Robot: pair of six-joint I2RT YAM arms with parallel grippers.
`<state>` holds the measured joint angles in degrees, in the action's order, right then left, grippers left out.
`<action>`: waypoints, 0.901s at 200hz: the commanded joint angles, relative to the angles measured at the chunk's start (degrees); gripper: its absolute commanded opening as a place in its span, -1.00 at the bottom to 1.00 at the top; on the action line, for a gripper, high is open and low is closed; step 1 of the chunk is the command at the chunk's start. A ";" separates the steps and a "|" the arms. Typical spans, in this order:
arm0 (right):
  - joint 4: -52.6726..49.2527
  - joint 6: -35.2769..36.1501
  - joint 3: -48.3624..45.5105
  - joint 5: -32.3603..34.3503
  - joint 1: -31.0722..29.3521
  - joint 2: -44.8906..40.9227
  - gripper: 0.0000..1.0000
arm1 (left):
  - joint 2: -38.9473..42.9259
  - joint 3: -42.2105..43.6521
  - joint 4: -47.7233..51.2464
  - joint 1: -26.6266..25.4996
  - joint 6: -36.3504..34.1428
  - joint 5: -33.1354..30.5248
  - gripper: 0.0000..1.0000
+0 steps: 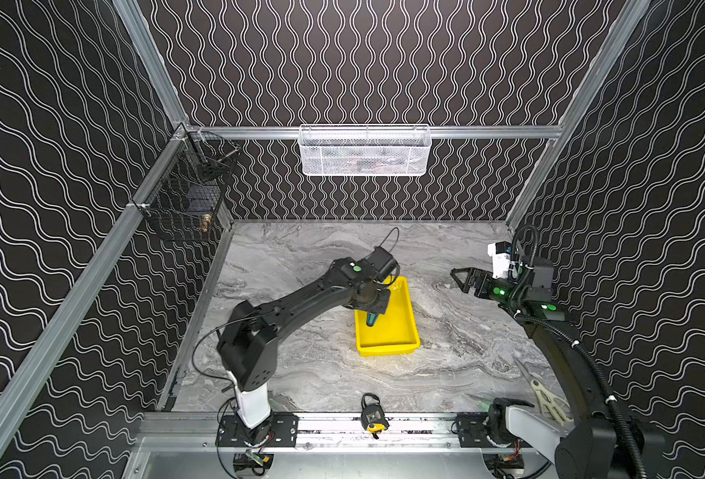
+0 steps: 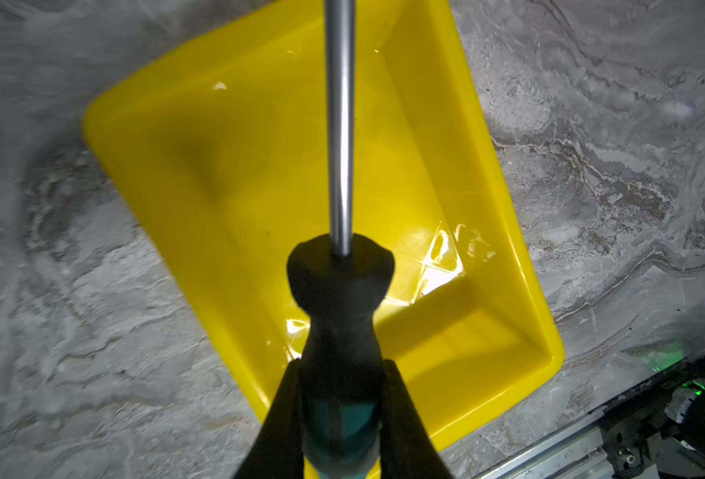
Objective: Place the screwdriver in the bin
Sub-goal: 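Lift the screwdriver with the left gripper and carry it over the yellow tray, then lower the screwdriver into the tray and open the left gripper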
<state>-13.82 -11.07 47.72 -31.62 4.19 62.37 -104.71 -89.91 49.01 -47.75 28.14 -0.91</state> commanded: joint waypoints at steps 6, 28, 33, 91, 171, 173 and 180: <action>0.00 0.78 0.31 -0.80 -0.05 0.18 0.98 | -3.61 -2.32 0.83 -1.61 -1.16 1.54 -1.00; 0.11 0.79 0.22 -0.88 -0.05 0.32 0.99 | -5.72 -3.00 1.82 -2.77 -1.32 1.37 -1.00; 0.11 0.78 0.18 -0.89 -0.05 0.38 0.98 | -5.93 -2.99 2.08 -3.00 -1.33 1.20 -1.00; 0.39 0.70 0.06 -1.50 -0.05 0.82 0.98 | -7.74 -1.04 5.29 -3.75 -1.79 -3.26 -1.00; -0.14 0.88 0.00 -1.52 -0.05 0.26 0.98 | -11.81 -0.23 1.68 -3.76 -1.84 -2.89 -0.79; -0.15 0.88 0.00 -1.52 -0.05 0.26 0.99 | -11.94 -0.30 1.63 -3.76 -1.79 -2.81 -0.79; -0.15 0.88 0.00 -1.52 -0.05 0.22 0.99 | -12.31 -0.57 1.57 -3.76 -1.85 -2.78 -0.76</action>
<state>-13.82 -10.92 47.70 -32.40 4.19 62.94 -116.22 -89.89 51.75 -51.44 26.81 -3.62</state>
